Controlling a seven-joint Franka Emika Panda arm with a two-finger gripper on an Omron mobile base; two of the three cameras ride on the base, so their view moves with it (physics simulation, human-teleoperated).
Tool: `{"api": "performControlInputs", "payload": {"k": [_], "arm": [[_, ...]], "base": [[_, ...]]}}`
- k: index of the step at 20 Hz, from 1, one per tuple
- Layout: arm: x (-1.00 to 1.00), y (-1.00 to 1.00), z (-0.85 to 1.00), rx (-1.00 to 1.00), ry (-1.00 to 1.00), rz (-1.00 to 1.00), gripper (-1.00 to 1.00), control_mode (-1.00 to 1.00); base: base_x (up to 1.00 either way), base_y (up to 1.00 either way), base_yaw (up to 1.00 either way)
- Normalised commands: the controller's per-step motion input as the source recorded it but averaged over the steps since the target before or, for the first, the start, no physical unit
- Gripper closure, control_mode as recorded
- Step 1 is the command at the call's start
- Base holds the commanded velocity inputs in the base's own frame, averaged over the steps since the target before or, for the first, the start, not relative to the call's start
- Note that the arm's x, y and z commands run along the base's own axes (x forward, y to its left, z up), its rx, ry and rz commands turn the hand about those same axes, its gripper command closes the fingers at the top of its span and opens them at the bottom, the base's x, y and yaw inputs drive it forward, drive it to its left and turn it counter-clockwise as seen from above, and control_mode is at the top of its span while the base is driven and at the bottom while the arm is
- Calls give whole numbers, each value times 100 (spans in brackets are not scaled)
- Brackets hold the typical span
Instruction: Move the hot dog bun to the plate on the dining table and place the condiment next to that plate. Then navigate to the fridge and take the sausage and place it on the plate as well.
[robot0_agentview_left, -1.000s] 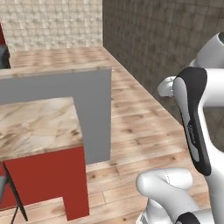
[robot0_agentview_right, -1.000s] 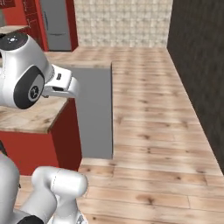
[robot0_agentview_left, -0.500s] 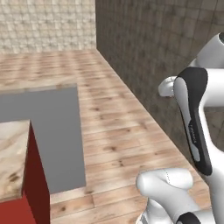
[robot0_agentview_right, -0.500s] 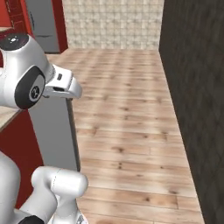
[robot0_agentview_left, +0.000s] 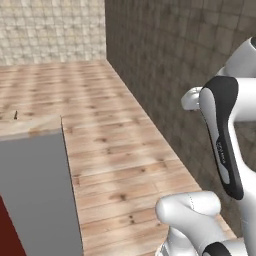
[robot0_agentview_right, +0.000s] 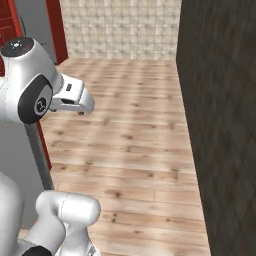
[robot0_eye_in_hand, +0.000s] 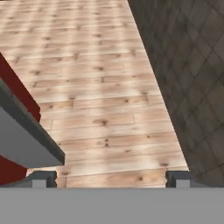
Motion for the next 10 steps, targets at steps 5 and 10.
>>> {"api": "performControlInputs", "payload": {"k": [5,10], "arm": [[0,0,0,0,0,0,-100,100],[0,0,0,0,0,0,-100,100]], "base": [[100,-29,0],[100,-10,0]]}}
